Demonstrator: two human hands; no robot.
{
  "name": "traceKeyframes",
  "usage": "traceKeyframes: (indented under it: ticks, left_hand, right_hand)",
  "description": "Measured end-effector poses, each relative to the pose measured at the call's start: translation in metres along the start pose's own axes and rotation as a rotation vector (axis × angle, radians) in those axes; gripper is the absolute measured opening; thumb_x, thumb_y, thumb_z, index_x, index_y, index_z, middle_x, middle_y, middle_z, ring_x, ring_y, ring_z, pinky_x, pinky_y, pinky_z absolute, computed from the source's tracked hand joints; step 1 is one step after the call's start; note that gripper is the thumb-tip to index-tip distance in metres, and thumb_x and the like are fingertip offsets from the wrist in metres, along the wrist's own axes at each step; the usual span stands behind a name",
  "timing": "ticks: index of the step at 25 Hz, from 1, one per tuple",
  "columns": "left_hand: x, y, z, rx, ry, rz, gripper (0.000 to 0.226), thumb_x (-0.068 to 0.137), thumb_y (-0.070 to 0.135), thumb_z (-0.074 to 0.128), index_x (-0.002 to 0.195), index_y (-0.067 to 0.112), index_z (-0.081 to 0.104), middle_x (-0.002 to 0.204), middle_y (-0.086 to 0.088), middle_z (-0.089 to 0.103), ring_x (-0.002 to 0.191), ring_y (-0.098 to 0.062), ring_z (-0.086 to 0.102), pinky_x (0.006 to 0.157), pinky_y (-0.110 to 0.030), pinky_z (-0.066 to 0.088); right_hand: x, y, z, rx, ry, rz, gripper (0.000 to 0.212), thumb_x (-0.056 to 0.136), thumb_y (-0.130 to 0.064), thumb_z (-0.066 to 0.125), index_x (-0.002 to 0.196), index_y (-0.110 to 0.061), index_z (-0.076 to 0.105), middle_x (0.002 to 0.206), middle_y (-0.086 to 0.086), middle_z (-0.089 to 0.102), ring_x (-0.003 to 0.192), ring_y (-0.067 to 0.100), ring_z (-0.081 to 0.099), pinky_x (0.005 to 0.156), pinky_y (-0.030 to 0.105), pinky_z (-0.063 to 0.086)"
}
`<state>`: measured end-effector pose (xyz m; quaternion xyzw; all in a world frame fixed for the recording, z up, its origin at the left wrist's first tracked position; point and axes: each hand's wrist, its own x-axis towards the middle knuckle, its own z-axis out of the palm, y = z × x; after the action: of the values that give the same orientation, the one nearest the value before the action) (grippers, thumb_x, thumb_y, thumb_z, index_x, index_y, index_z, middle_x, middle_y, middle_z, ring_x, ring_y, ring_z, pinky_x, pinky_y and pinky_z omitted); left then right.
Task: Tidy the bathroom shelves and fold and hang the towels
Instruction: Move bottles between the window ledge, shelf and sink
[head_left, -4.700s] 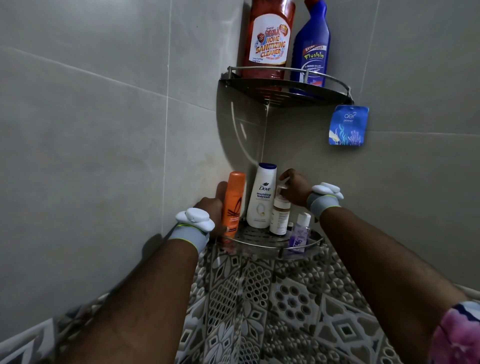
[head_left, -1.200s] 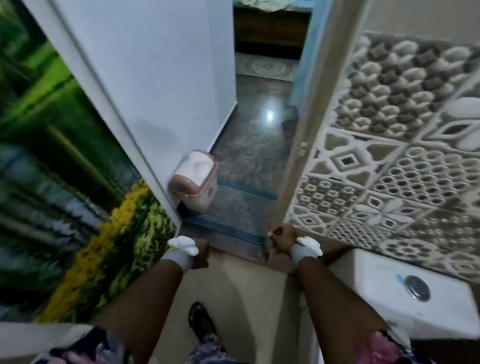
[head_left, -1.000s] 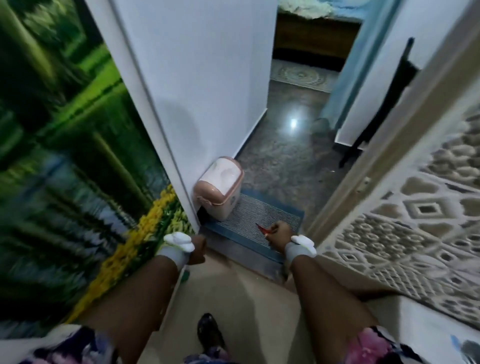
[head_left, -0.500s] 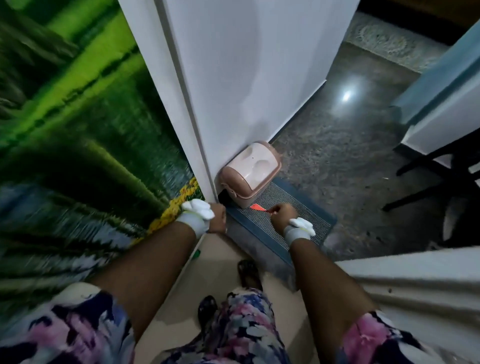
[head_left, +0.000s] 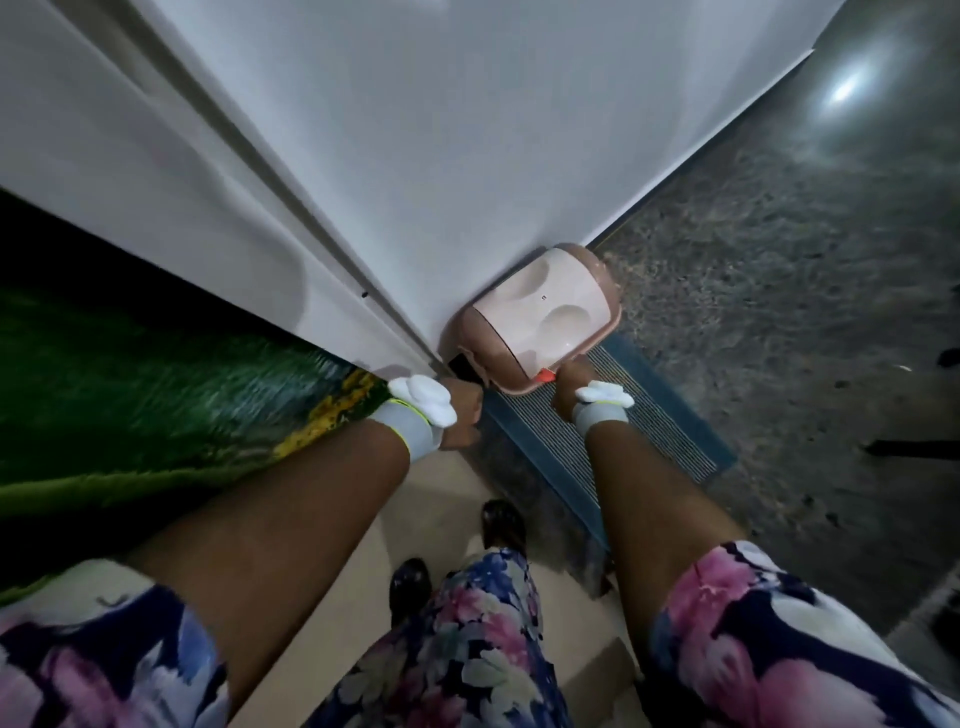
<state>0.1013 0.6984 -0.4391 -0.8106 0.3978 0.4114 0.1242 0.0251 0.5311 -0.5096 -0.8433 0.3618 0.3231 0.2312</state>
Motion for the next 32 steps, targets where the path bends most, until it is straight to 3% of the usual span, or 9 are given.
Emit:
traceKeyframes:
  ticks: [3,7,11,18,21,24,28,30,32]
  left_hand:
    - [0.014,-0.009,0.024,0.057,-0.065,0.027,0.005,0.093,0.022,0.053,0.093,0.019,0.056,0.109,-0.007,0.061,0.101,-0.021,0.059,0.077,-0.022,0.041]
    - [0.033,-0.019,0.042,-0.169,-0.09,-0.098,0.04,0.098,0.023,0.043,0.066,0.029,0.021,0.071,0.01,0.026,0.072,-0.012,0.035,0.049,-0.012,0.018]
    - [0.033,-0.017,0.039,-0.139,-0.047,-0.039,0.041,0.09,0.027,0.053,0.063,0.026,0.023,0.065,0.007,0.025,0.065,-0.013,0.038,0.052,-0.022,0.024]
    - [0.043,-0.016,0.037,-0.164,-0.035,-0.036,0.021,0.081,0.035,0.051,0.07,0.021,0.039,0.066,0.001,0.028,0.05,-0.008,0.023,0.047,-0.016,0.013]
    - [0.036,-0.01,0.029,-0.124,0.001,-0.051,0.028,0.082,0.035,0.047,0.063,0.026,0.029,0.068,0.001,0.029,0.054,-0.009,0.027,0.049,-0.016,0.023]
    - [0.02,-0.002,0.017,-0.123,0.033,-0.054,0.014,0.087,0.031,0.05,0.077,0.023,0.044,0.07,-0.001,0.04,0.057,-0.011,0.039,0.051,-0.017,0.029]
    - [-0.007,0.009,0.006,-0.052,0.031,-0.016,0.017,0.09,0.022,0.056,0.078,0.028,0.046,0.119,-0.011,0.059,0.107,-0.023,0.059,0.074,-0.023,0.035]
    - [-0.026,0.016,0.006,0.001,0.051,0.03,0.008,0.093,0.021,0.054,0.099,0.02,0.06,0.126,-0.012,0.057,0.112,-0.023,0.057,0.071,-0.023,0.026]
    - [-0.042,0.023,0.008,0.028,0.056,0.038,0.031,0.093,0.022,0.055,0.119,0.007,0.057,0.127,-0.014,0.057,0.112,-0.026,0.057,0.077,-0.029,0.035]
  right_hand:
    - [0.06,0.005,0.031,0.015,-0.045,-0.079,0.052,0.073,-0.019,0.046,0.125,-0.022,0.05,0.133,0.005,0.046,0.116,0.034,0.056,0.098,0.045,0.045]
    - [0.085,0.002,0.039,0.08,-0.033,-0.117,0.047,0.076,-0.025,0.051,0.12,-0.015,0.063,0.126,0.011,0.046,0.111,0.035,0.057,0.099,0.041,0.046]
    - [0.078,-0.008,0.027,0.183,0.025,-0.118,0.033,0.085,-0.008,0.059,0.117,-0.004,0.065,0.13,0.017,0.044,0.116,0.035,0.053,0.107,0.032,0.038]
    - [0.085,-0.005,0.038,0.239,-0.016,-0.205,0.046,0.08,0.001,0.053,0.124,-0.01,0.061,0.13,0.019,0.052,0.122,0.033,0.051,0.108,0.033,0.038]
    - [0.084,0.0,0.038,0.295,-0.023,-0.165,0.044,0.079,-0.002,0.052,0.121,-0.012,0.061,0.126,0.017,0.055,0.119,0.033,0.054,0.105,0.036,0.043]
    - [0.056,0.007,0.024,0.264,-0.006,-0.127,0.043,0.08,-0.002,0.056,0.122,-0.007,0.06,0.127,0.016,0.052,0.117,0.033,0.053,0.102,0.035,0.043]
    - [0.02,0.022,0.013,0.232,-0.002,-0.081,0.038,0.08,-0.004,0.056,0.117,-0.009,0.061,0.127,0.017,0.055,0.115,0.033,0.056,0.098,0.035,0.047]
    - [-0.01,0.029,0.006,0.237,-0.007,-0.064,0.034,0.08,-0.006,0.058,0.114,-0.01,0.062,0.125,0.017,0.057,0.114,0.032,0.057,0.096,0.036,0.048]
    - [-0.036,0.033,0.005,0.241,-0.005,-0.045,0.033,0.082,-0.008,0.057,0.115,-0.011,0.062,0.126,0.015,0.057,0.116,0.03,0.056,0.095,0.031,0.047]
